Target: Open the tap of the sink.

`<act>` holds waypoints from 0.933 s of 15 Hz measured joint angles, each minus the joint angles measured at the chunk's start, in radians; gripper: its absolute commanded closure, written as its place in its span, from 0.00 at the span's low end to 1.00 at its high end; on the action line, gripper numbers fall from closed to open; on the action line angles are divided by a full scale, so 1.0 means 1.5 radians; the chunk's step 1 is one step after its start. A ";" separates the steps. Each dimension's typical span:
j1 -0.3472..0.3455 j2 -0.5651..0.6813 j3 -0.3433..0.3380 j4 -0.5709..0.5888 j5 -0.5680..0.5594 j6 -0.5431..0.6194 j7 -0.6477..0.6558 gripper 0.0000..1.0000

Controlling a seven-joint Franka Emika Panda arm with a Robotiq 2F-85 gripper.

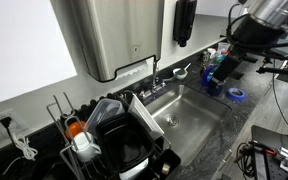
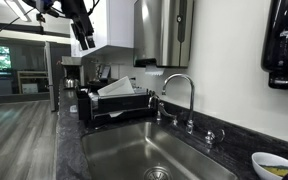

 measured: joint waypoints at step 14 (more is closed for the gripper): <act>-0.007 0.068 -0.078 -0.022 -0.031 0.087 -0.136 0.00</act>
